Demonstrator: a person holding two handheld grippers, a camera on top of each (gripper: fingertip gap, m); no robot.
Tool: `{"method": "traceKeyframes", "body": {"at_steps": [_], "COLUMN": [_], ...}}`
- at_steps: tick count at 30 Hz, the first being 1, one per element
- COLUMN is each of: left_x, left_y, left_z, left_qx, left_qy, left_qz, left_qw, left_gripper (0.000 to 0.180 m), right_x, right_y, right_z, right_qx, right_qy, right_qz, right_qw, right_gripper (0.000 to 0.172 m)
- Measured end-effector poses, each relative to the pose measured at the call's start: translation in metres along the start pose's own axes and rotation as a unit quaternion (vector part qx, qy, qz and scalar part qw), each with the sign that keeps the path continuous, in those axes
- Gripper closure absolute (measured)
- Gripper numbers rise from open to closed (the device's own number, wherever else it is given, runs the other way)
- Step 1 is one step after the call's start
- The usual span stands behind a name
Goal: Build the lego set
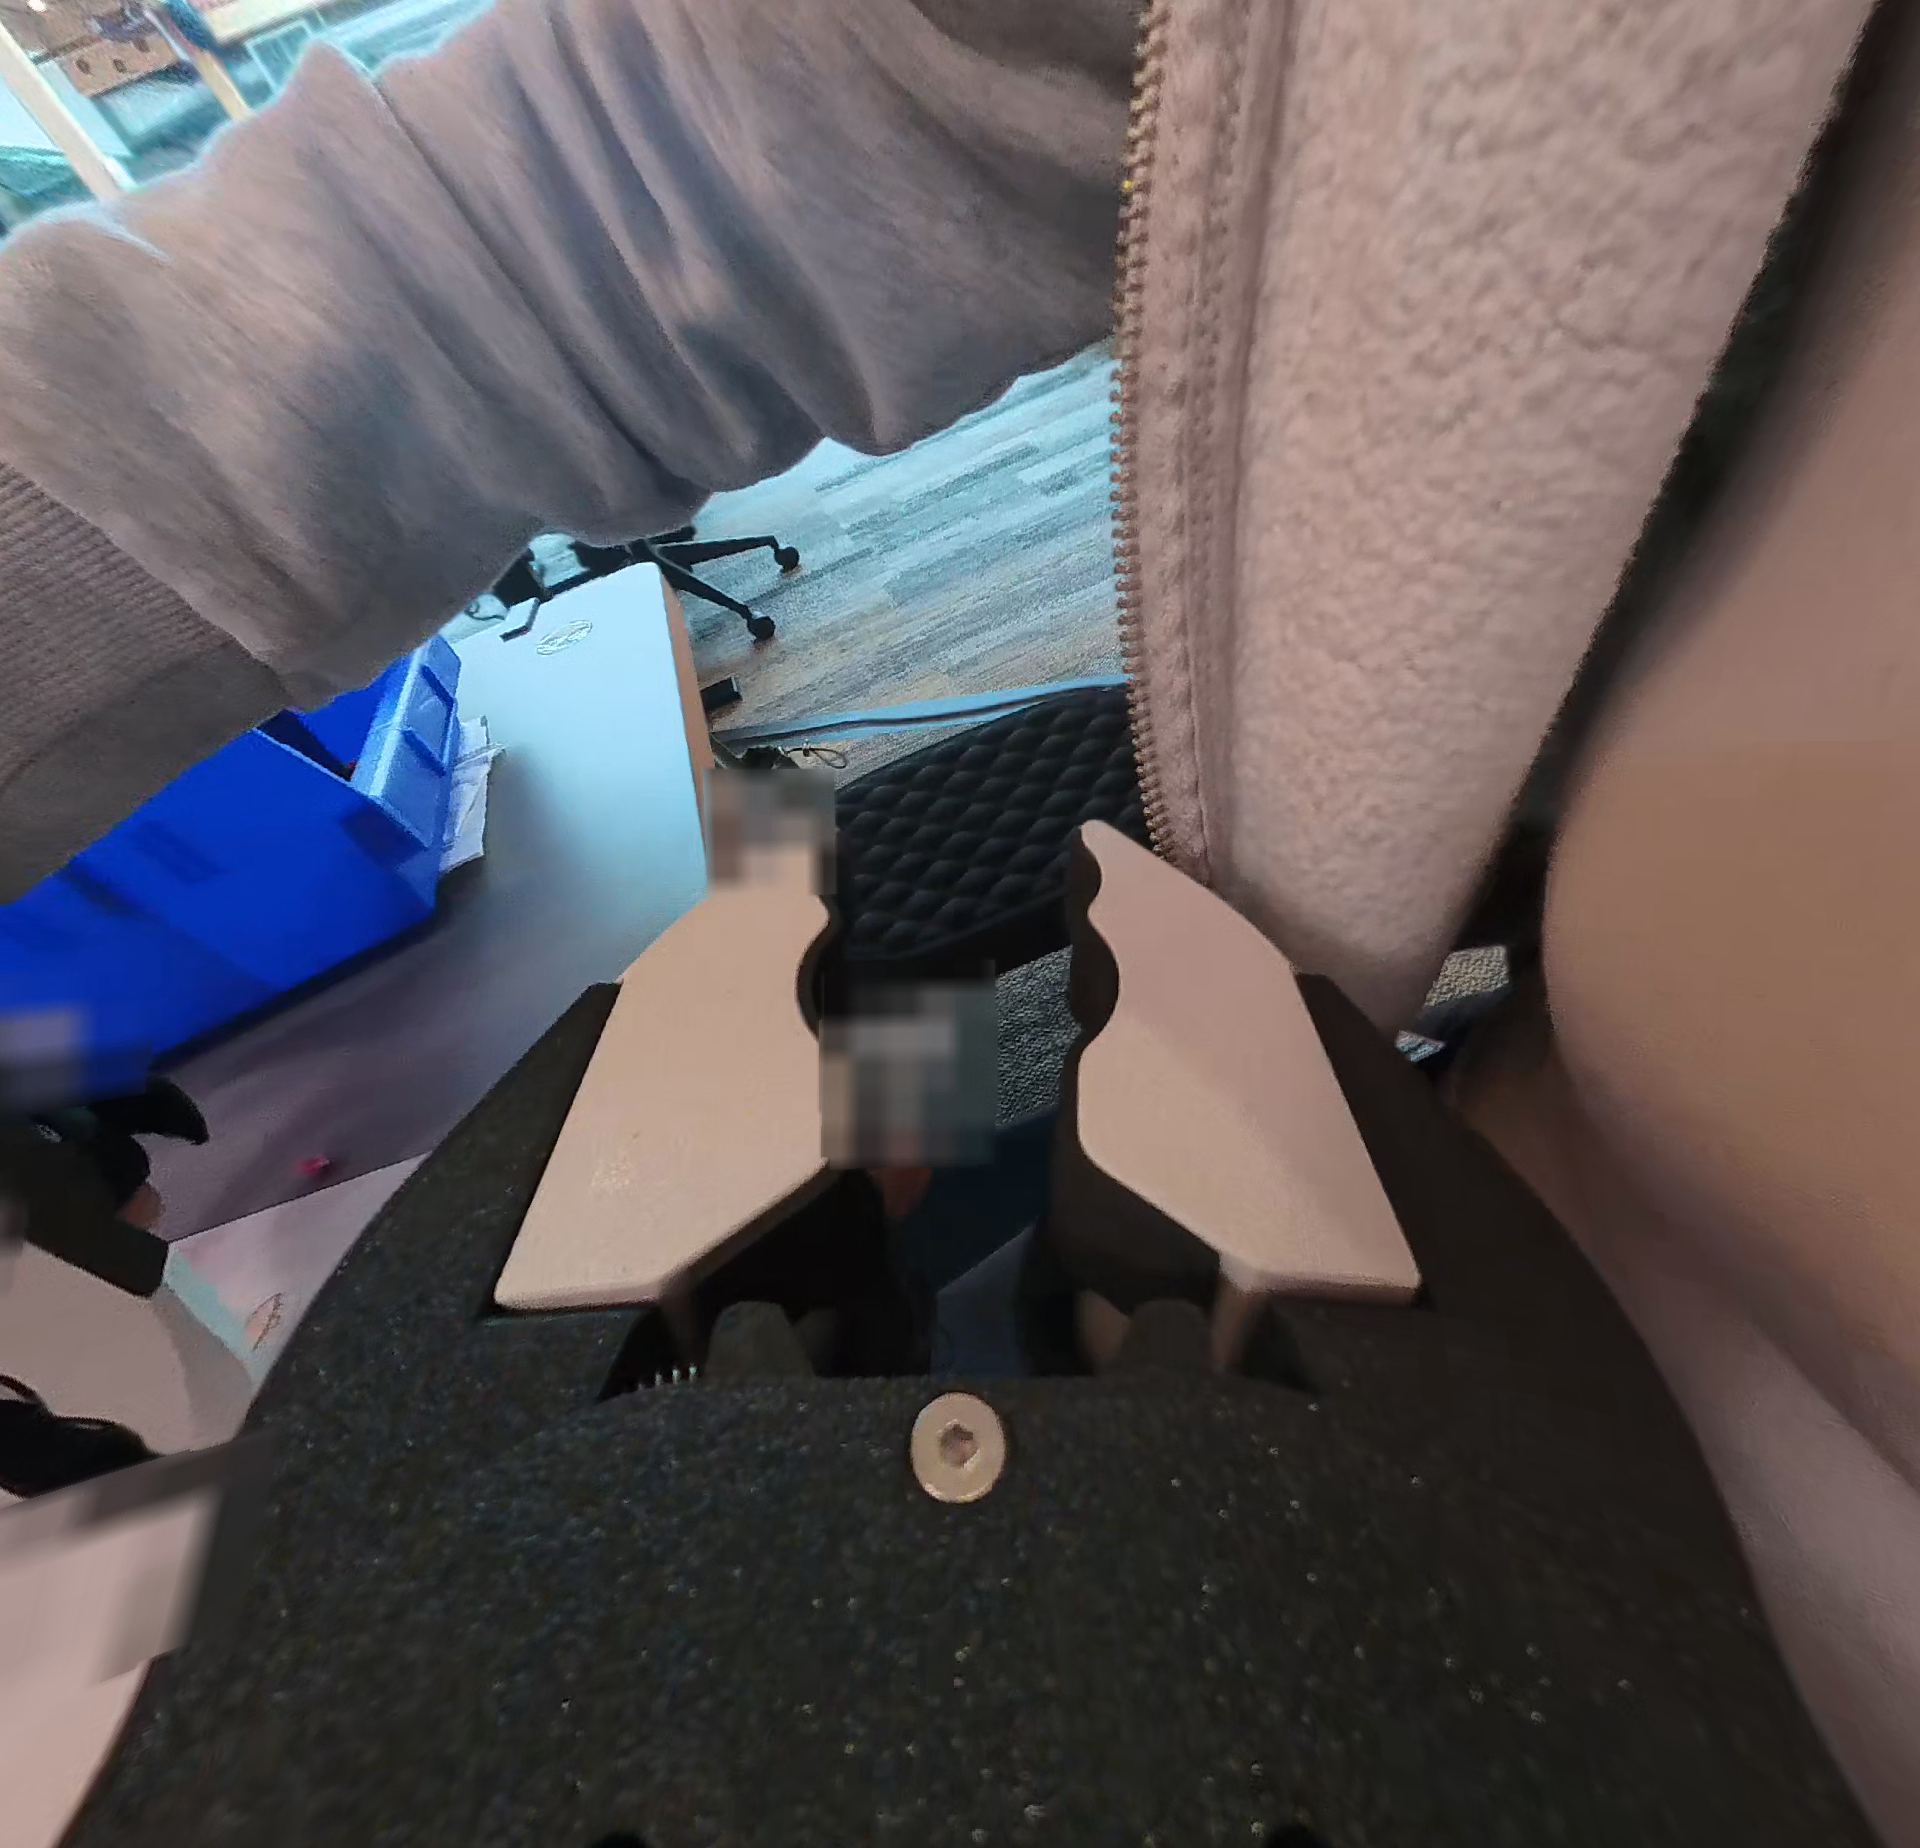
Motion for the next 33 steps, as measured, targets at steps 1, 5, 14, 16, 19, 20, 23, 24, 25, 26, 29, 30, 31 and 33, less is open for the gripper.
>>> {"method": "traceKeyframes", "body": {"at_steps": [1, 5, 14, 16, 19, 20, 23, 24, 25, 26, 29, 30, 31, 33], "left_x": [0.001, 0.004, -0.002, -0.002, 0.001, 0.002, 0.003, 0.004, 0.004, 0.004, 0.004, 0.004, 0.005, 0.005], "left_y": [0.0, 0.001, 0.002, 0.002, 0.002, 0.002, 0.003, 0.003, 0.003, 0.003, 0.003, 0.003, 0.003, 0.004], "left_z": [0.001, 0.005, 0.001, 0.001, 0.003, 0.004, 0.004, 0.005, 0.005, 0.005, 0.005, 0.005, 0.005, 0.005], "left_qx": [-0.004, -0.006, -0.005, -0.005, -0.008, -0.011, -0.012, -0.012, -0.013, -0.014, -0.015, -0.015, -0.015, -0.015], "left_qy": [0.0, -0.006, 0.011, 0.009, 0.003, 0.001, 0.0, -0.002, -0.002, -0.002, 0.0, 0.0, -0.001, 0.0], "left_qz": [0.004, 0.006, -0.003, -0.003, -0.001, 0.002, 0.007, 0.007, 0.007, 0.008, 0.01, 0.01, 0.011, 0.013], "left_qw": [1.0, 1.0, 1.0, 1.0, 1.0, 1.0, 1.0, 1.0, 1.0, 1.0, 1.0, 1.0, 1.0, 1.0], "left_gripper": [0.141, 0.141, 0.139, 0.138, 0.139, 0.139, 0.138, 0.138, 0.138, 0.138, 0.138, 0.138, 0.138, 0.138], "right_x": [-0.001, -0.005, -0.001, -0.001, 0.0, 0.0, 0.0, 0.001, 0.001, 0.0, -0.003, -0.004, -0.006, -0.006], "right_y": [0.001, 0.004, -0.01, -0.01, -0.011, -0.012, -0.014, -0.014, -0.012, -0.01, -0.009, -0.007, -0.005, -0.003], "right_z": [0.0, 0.002, 0.01, 0.008, 0.007, 0.006, 0.006, 0.005, 0.004, 0.003, 0.002, 0.002, 0.002, 0.001], "right_qx": [-0.001, -0.017, -0.027, -0.03, -0.03, -0.033, -0.036, -0.037, -0.034, -0.03, -0.04, -0.038, -0.035, -0.032], "right_qy": [0.005, 0.014, 0.009, 0.007, 0.012, 0.016, 0.025, 0.023, 0.021, 0.022, 0.025, 0.029, 0.032, 0.03], "right_qz": [0.0, -0.013, -0.014, -0.016, -0.009, -0.005, 0.003, 0.002, 0.0, 0.0, -0.006, -0.006, -0.006, -0.008], "right_qw": [1.0, 1.0, 0.999, 0.999, 0.999, 0.999, 0.999, 0.999, 0.999, 0.999, 0.999, 0.999, 0.999, 0.999], "right_gripper": [0.17, 0.163, 0.16, 0.16, 0.163, 0.165, 0.168, 0.169, 0.169, 0.169, 0.17, 0.17, 0.169, 0.169]}}
Point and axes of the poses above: each gripper's, where its closed fingertips meet, z back along the fingers, y out of its underside, x = y × z across the jaws, the point moved 2 cm from there along z, back along the fingers, and after that the axes turned 9 degrees about y, right-handed, at the moved point
